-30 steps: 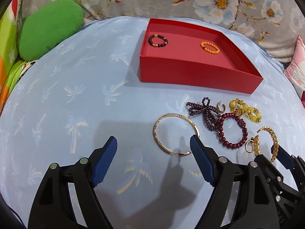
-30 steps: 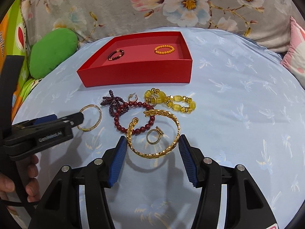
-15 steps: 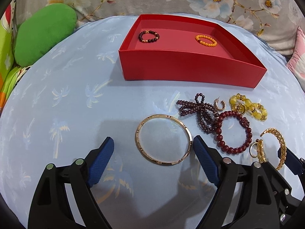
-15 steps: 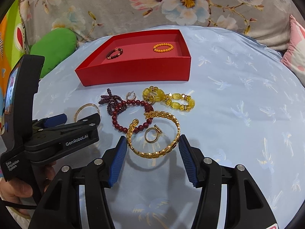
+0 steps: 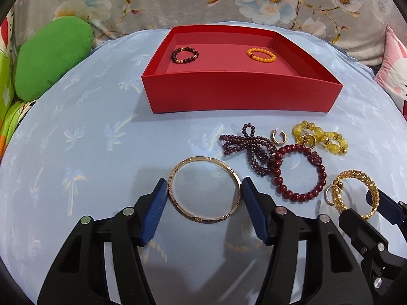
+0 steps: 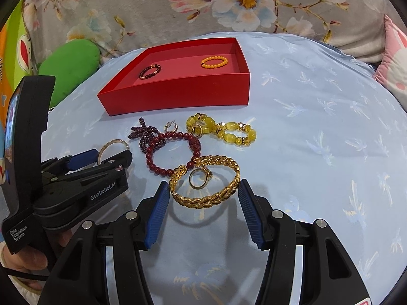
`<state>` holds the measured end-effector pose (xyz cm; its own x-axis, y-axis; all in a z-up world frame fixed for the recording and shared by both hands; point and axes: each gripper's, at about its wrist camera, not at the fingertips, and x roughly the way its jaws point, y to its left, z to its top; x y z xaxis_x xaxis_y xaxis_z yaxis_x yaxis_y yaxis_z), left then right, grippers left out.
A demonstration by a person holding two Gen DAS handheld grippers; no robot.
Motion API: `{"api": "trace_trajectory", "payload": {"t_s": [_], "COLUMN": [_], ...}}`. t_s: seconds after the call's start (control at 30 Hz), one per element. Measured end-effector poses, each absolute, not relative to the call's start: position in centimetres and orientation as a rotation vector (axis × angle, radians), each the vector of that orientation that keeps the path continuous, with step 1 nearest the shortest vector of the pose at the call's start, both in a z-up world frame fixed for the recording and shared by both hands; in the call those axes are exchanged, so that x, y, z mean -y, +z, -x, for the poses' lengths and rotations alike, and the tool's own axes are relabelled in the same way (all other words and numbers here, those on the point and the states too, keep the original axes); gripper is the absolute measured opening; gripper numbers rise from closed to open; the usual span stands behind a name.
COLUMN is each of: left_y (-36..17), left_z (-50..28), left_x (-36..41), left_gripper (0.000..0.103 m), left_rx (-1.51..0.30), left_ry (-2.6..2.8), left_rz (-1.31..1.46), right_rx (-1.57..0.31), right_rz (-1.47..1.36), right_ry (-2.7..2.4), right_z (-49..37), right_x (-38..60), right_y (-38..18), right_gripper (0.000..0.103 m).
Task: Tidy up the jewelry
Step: 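Grasp the thin gold bangle with the left tool while the right tool grasps the braided gold bangle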
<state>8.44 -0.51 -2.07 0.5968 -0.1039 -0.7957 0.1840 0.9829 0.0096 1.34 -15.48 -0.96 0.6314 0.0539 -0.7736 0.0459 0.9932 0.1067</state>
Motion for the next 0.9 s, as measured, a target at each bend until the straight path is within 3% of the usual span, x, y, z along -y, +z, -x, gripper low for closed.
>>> {"api": "trace_trajectory", "payload": {"t_s": [0.57,0.9], "left_y": [-1.2,-1.8], "left_z": [-5.8,-5.5], "left_x": [0.0,-0.2], "left_gripper": [0.057,0.057], "left_rx": [-0.924,-0.94], "left_ry": [-0.193,-0.19], "left_rz": [-0.067,-0.065], "right_rx": [-0.905,-0.944], "right_rz": [-0.119,-0.106], "right_ry": [0.008,-0.004], "right_z": [-0.1,-0.5], "right_x": [15.8,15.7], "right_y": [-1.1,-2.7], "right_gripper": [0.053,0.059]}}
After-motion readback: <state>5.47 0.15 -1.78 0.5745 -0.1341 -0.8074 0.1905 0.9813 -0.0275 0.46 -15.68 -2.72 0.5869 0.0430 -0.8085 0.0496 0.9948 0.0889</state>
